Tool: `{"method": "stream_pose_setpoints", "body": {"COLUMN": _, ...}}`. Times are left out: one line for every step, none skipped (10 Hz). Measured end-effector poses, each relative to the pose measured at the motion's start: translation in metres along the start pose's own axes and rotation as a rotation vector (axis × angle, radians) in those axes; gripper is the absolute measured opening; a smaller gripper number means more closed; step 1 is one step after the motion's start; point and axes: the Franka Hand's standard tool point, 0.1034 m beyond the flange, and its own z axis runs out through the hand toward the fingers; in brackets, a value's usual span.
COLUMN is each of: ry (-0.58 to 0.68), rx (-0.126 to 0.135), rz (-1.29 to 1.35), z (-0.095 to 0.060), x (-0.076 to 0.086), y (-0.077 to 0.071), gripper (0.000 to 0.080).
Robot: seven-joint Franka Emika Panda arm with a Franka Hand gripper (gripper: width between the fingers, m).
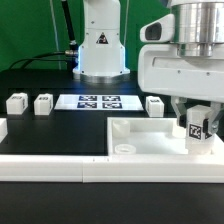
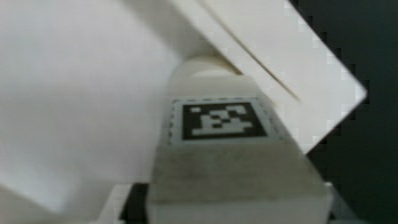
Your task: Assemble square table
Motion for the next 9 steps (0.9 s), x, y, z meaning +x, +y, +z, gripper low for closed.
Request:
{"method": "stream_pose_setpoints", "body": {"ry": -0.007, "rx": -0.007, "rz": 0.146, "z": 0.0000, "x": -0.0014, "y": 0.0010, "gripper": 0.0291}}
{"method": "stream_pose_setpoints", "body": {"ry": -0.028, "rx": -0.005, "rz": 0.352, "z": 0.0003, "x": -0.0032, "y": 0.0022, "gripper": 0.0291}}
{"method": "stream_pose_setpoints", "body": {"ry": -0.062, "rx": 0.004, "rz": 0.612, "z": 0.0004, "x": -0.0047, "y": 0.0032, "gripper": 0.0292}}
{"method": "stream_pose_setpoints", "body": {"ry": -0.065, "rx": -0.001, "rz": 0.684, "z": 0.0006, "x": -0.0049, "y": 0.0038, "gripper": 0.0294}}
{"method": "stream_pose_setpoints", "body": {"ry": -0.061, "rx": 0.012, "rz": 0.827, "z": 0.0009, "x": -0.0060, "y": 0.0053, "gripper": 0.0294}}
{"method": "stream_pose_setpoints", "body": {"ry": -0.052, "rx": 0.021, "rz": 0.860, "z": 0.0006, "x": -0.0061, "y": 0.0058, "gripper": 0.0294}}
{"method": "stream_pose_setpoints", "body": {"ry": -0.049, "rx": 0.021, "rz": 0.823, "z": 0.0006, "x": -0.0060, "y": 0.0062, "gripper": 0.0294}}
{"method": "stream_pose_setpoints", "body": {"ry": -0.046, "rx": 0.022, "rz": 0.738, "z": 0.0007, "x": -0.0058, "y": 0.0063, "gripper": 0.0294}}
{"method": "stream_pose_setpoints", "body": {"ry": -0.045, "rx": 0.027, "rz": 0.580, "z": -0.0008, "x": -0.0060, "y": 0.0056, "gripper": 0.0474}}
